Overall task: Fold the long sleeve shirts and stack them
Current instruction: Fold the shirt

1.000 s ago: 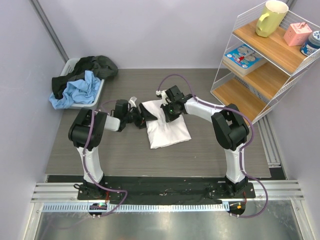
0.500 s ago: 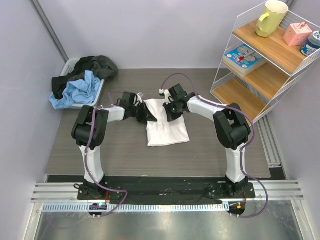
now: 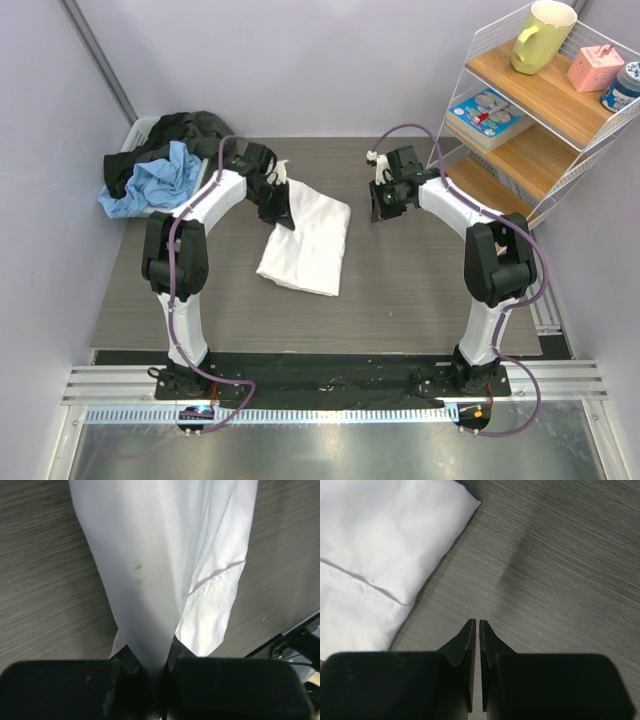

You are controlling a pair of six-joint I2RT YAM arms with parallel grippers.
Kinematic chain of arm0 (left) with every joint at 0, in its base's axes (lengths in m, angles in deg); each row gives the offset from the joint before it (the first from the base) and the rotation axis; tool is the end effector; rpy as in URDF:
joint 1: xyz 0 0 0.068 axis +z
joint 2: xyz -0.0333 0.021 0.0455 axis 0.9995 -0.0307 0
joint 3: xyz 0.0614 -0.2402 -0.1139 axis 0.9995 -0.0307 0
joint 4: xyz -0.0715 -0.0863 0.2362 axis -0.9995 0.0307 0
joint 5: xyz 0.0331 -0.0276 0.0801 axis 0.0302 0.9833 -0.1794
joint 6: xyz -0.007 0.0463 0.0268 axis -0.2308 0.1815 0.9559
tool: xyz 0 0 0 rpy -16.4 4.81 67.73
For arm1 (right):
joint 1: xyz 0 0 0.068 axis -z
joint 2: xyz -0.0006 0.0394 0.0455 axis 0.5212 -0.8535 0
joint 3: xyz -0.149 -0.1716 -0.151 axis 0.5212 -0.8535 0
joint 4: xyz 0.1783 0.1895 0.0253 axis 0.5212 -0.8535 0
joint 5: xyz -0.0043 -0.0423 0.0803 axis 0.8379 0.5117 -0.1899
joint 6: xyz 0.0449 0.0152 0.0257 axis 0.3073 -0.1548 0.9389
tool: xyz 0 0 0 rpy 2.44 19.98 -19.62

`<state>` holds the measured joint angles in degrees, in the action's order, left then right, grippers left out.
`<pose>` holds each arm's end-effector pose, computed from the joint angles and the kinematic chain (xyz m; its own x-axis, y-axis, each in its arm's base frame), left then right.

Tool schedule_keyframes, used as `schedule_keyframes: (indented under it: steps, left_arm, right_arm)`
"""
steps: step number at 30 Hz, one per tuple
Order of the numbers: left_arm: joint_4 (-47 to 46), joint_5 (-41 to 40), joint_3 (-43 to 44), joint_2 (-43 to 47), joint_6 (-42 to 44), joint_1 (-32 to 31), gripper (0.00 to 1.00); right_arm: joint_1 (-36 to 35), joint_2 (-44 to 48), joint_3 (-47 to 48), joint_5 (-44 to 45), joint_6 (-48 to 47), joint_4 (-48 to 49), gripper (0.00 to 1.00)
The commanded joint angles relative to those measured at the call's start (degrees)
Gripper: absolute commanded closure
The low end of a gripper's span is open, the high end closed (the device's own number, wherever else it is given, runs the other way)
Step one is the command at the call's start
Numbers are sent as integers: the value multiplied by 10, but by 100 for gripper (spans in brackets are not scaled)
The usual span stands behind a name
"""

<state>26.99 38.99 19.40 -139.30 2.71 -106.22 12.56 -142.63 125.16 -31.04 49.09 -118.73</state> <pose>0.3913 -0.1429 0.2162 -0.9698 0.0155 -0.2433 0.1382 0.8571 -0.4962 0.3817 0.1395 0.2226 -0.7893 -0.2825 -0.5451 -0.4482 0.8720 0.1970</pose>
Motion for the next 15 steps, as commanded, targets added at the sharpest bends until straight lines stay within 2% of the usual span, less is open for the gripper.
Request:
schedule_keyframes:
  steps: [1,4,5,8,9,11,12,13,15]
  left_arm:
    - [110,-62,76,40,90,1,100]
    - [162,-119,153,29,153,0,100]
    - [179,-136,214,21,201,0,100]
    - [246,-207,326,-24,266,-3,100]
    - [257,-222,397,-36,318,-5,100]
    - [281,-286,459,-65,370,-23,100]
    - [284,-300,484,-69,435,-32,100]
    - [284,-352,482,-71,463,-44,100]
    - [240,-403,443,-59,520,-88,100]
  right_arm:
    - [-4,26,-5,-15,-2,-9,88]
    - [-4,26,-3,-17,-2,-9,88]
    - [-4,26,-1,-19,-2,-9,88]
    - [-4,26,1,-20,-2,-9,88]
    - [-3,28,1,-20,-2,-9,88]
    - [-3,29,0,-20,-2,-10,88]
    - [-2,30,-1,-21,-2,-10,88]
    - [-1,31,-3,-21,-1,-9,88]
    - [1,32,-11,-22,4,-5,88]
